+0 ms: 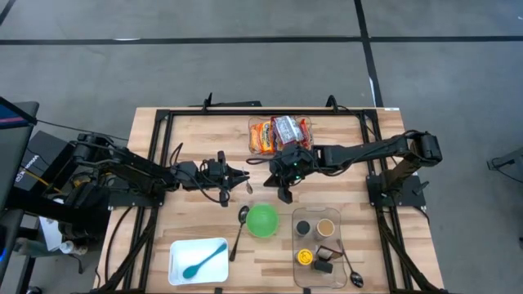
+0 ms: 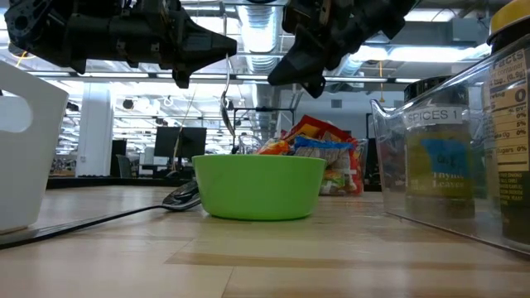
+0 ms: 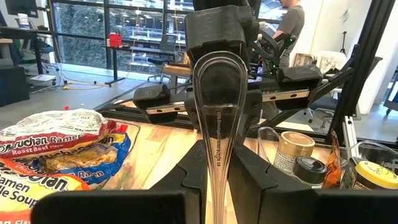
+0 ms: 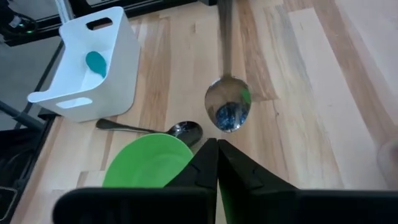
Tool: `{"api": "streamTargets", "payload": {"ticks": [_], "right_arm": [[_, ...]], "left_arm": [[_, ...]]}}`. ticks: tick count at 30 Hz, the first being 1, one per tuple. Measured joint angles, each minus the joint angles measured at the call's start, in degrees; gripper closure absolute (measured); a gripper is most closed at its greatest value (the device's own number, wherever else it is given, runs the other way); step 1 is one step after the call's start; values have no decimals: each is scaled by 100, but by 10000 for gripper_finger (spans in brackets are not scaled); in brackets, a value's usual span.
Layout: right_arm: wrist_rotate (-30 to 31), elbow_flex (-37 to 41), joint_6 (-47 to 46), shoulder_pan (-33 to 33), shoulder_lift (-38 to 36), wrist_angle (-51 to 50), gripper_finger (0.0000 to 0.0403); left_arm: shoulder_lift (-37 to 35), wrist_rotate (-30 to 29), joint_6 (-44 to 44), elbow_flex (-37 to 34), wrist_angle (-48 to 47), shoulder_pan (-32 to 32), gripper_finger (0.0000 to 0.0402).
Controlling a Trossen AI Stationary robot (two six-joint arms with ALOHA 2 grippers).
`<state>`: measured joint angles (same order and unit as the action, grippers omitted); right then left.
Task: Pick & Place Food Item
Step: Put the silver spoon into the white bin
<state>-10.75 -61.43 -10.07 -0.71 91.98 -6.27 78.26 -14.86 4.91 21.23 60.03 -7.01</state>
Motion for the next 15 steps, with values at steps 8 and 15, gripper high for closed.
{"api": "streamTargets", "payload": {"ticks": [8, 15], "right_arm": [[546, 0, 0, 0, 0, -126, 400], [679, 0, 1, -2, 0, -106, 400]], "left_arm": [[-358, 168, 4, 0, -35, -88, 367], [-1463, 270, 4, 0, -1051, -422, 364]]}}
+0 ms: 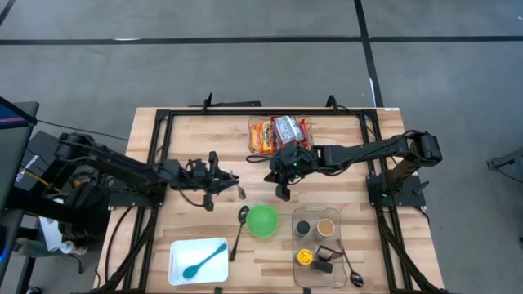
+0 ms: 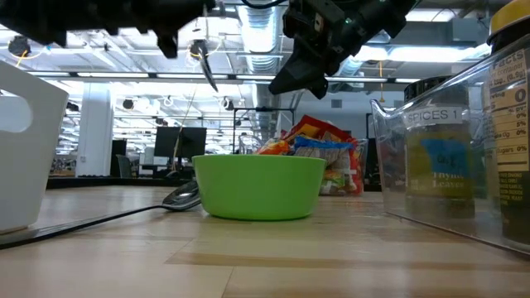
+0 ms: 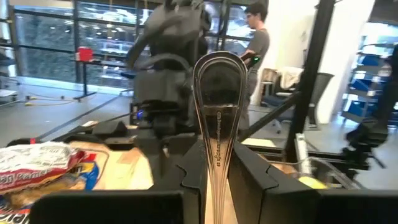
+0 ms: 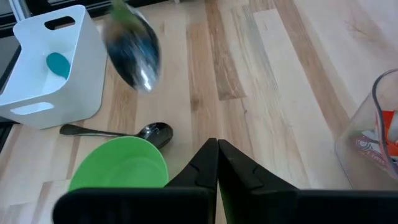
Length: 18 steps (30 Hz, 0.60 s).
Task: Pick & Place Food Item
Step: Put the silver spoon into the white bin
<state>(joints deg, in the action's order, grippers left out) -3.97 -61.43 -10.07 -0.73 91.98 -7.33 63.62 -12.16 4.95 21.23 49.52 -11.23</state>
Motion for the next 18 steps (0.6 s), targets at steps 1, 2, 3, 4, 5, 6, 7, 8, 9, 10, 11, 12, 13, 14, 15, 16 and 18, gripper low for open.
{"api": "streamTargets", "payload": {"ticks": [1, 2, 3, 4, 5, 6, 7, 8, 9, 10, 11, 12, 13, 14, 15, 16, 18], "right_arm": [[0, 0, 2, -5, 0, 0, 400], [0, 0, 2, -7, 0, 0, 400], [0, 0, 2, -7, 0, 0, 399], [0, 0, 4, -7, 0, 0, 399], [0, 0, 12, -7, 1, 1, 399], [0, 0, 14, -7, 2, 0, 399], [0, 0, 13, -7, 2, 1, 399], [0, 0, 13, -7, 2, 2, 399], [0, 0, 13, -7, 2, 2, 399], [0, 0, 13, -9, 2, 2, 399], [0, 0, 13, -19, 2, 0, 399], [0, 0, 13, -22, 2, 2, 399], [0, 0, 13, -38, 2, 0, 399], [-2, 0, 9, -52, 2, -4, 399], [-1, 0, 0, -52, 2, -15, 399], [0, 0, 0, -58, 2, -20, 399], [0, 1, 0, -57, 4, -13, 399]], "left_arm": [[-190, 0, 0, 0, -174, -62, 362], [-379, 3, 1, 0, -333, -124, 362], [-584, 11, 0, 0, -526, -191, 363], [-783, 11, 3, 0, -719, -265, 365], [-986, 11, 22, 0, -899, -340, 367], [-1193, 11, 81, 0, -1075, -416, 367], [-1378, 11, 166, 0, -1204, -484, 367], [-1585, 21, 287, 0, -1350, -572, 367], [-1759, 84, 374, 0, -1452, -650, 367], [-1922, 179, 490, 0, -1522, -721, 367], [-2072, 315, 636, 0, -1544, -806, 366], [-2201, 472, 755, 0, -1551, -883, 365], [-2315, 632, 878, 0, -1558, -963, 364], [-2409, 781, 973, 3, -1552, -1043, 363], [-2490, 898, 1065, 9, -1575, -1112, 364], [-2544, 993, 1142, 39, -1629, -1183, 365], [-2601, 1120, 1344, 127, -1746, -1309, 367]]}}
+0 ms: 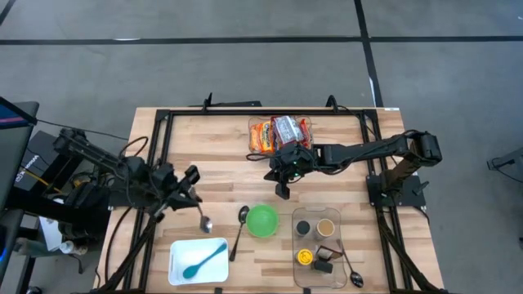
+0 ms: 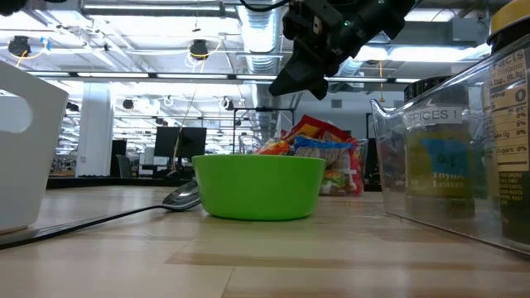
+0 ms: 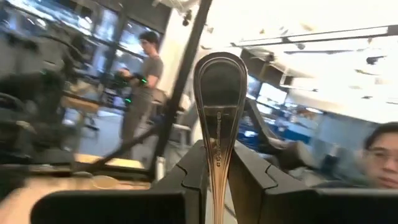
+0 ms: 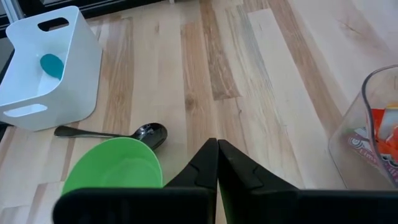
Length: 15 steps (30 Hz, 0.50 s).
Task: Pick & Place Food Item
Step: Put the silver spoon into the white bin
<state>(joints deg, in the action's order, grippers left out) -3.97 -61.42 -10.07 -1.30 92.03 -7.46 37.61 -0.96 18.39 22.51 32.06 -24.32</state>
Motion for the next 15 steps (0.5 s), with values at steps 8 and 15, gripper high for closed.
{"api": "streamTargets", "payload": {"ticks": [8, 15], "right_arm": [[-2, -1, 4, 3, 0, 15, 399], [0, -1, 85, 2, 2, 15, 399]], "left_arm": [[271, 158, 1036, 620, -1662, -389, 363], [907, 310, 2317, 901, -2536, -879, 363]]}}
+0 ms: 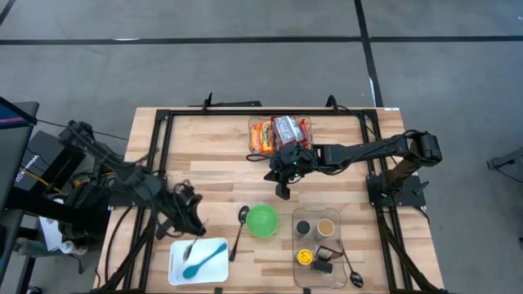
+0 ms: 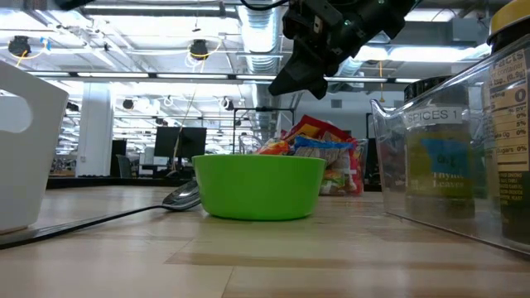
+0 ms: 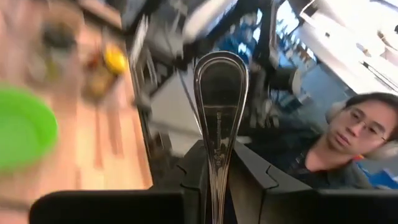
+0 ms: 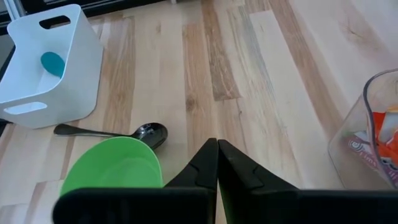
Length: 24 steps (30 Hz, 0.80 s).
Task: Pick & Place Food Item
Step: Put the silver spoon into the white bin
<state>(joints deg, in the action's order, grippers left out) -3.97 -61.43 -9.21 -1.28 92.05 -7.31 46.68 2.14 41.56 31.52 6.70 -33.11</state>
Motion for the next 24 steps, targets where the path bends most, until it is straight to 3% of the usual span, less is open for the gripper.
{"api": "streamTargets", "payload": {"ticks": [12, 24], "right_arm": [[175, 2, 234, 0, 26, 28, 399], [315, 0, 387, -2, 26, 61, 399]], "left_arm": [[1552, 172, 1545, 6, -463, -415, 361], [2624, 160, 1788, 6, -524, -408, 362]]}}
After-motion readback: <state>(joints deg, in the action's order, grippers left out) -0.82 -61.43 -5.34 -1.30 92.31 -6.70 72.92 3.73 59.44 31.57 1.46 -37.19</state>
